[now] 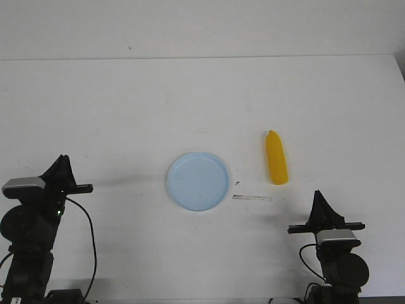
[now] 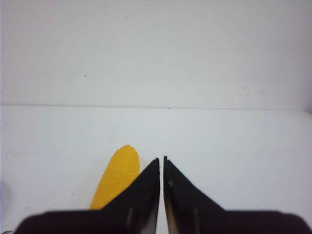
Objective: Place corn on plate with both arms
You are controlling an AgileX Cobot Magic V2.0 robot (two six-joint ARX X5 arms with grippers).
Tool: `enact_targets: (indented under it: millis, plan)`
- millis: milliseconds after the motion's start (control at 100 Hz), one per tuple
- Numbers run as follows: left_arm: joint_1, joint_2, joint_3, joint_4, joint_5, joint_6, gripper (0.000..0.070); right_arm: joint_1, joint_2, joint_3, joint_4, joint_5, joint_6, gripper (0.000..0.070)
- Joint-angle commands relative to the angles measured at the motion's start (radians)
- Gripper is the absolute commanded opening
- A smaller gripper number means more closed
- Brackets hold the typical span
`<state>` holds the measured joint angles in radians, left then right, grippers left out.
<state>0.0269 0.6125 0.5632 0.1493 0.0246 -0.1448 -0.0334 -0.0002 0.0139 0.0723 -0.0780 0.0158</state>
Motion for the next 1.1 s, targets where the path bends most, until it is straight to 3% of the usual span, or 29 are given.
enact_targets:
  millis: [0,240,420,1090]
  plan:
    - [0.000,-0.040,-0.034,0.007,0.002,0.015,0.0001,0.001,0.002,-0.001,0.013,-0.001,0.013,0.0014]
    - [-0.001,-0.176,-0.132,-0.031,0.002,0.060,0.0000,0.001,0.002,-0.001,0.013,-0.001,0.013,0.0014]
    - [-0.001,-0.265,-0.196,-0.018,0.002,0.181,0.0002,0.001,0.002,-0.001,0.013,-0.001,0.013,0.0014]
    - [-0.001,-0.414,-0.212,-0.060,-0.003,0.179,0.0001,0.001,0.002,-0.001,0.013,-0.001,0.013,0.0015]
